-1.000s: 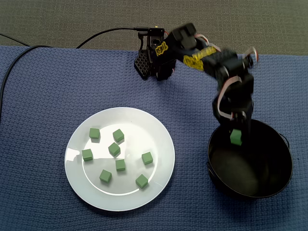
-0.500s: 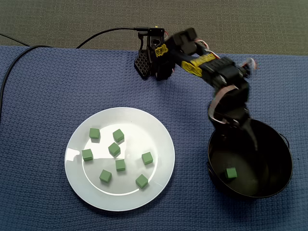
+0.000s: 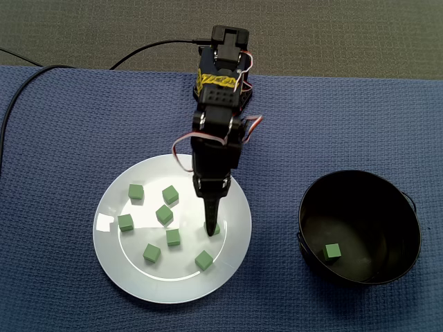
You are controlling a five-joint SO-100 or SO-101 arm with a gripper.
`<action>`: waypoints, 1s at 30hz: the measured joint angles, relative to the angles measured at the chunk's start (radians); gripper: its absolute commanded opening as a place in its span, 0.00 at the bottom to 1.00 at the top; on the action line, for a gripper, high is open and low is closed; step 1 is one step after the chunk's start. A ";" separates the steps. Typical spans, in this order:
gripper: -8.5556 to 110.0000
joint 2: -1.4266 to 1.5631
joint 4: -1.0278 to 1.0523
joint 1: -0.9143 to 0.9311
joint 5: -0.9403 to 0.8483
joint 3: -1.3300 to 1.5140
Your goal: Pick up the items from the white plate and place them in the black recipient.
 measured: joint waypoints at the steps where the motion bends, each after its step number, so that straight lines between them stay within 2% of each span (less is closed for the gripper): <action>1: 0.39 0.000 -0.005 0.002 -0.020 0.028; 11: 0.36 -0.138 -0.209 0.020 -0.253 0.190; 21: 0.32 -0.229 -0.311 0.009 -0.328 0.242; 30: 0.17 -0.264 -0.348 -0.017 -0.336 0.255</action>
